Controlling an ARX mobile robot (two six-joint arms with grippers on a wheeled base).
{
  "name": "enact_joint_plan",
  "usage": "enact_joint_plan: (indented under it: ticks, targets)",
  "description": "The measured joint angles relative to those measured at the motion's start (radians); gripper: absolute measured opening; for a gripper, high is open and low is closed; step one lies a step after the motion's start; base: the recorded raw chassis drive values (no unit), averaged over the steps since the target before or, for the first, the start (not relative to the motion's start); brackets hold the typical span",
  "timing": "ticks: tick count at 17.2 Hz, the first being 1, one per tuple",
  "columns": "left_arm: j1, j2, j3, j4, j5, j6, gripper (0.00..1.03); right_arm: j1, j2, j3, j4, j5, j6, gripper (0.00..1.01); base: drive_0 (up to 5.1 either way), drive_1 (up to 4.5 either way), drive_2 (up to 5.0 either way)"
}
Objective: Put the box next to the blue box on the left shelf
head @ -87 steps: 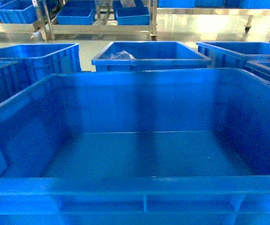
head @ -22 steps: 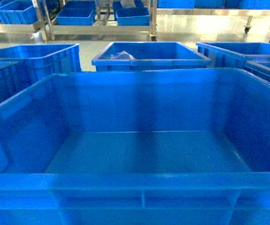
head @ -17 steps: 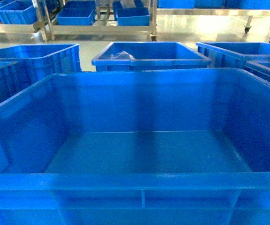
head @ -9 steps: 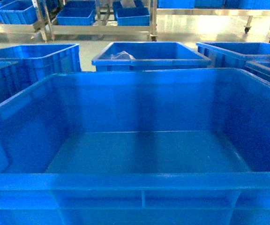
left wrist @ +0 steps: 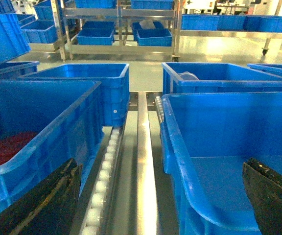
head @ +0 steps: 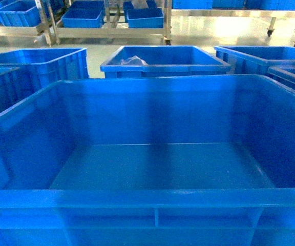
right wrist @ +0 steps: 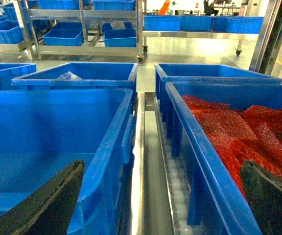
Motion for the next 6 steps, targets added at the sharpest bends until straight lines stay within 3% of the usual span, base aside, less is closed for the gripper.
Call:
enact_joint_plan:
  ticks: [6]
  targets:
    - [0.0,0.0,0.0,0.0,0.0,0.0,0.98,0.0,0.0,0.0,0.0,0.0,0.0,0.98,0.0,0.0,0.0]
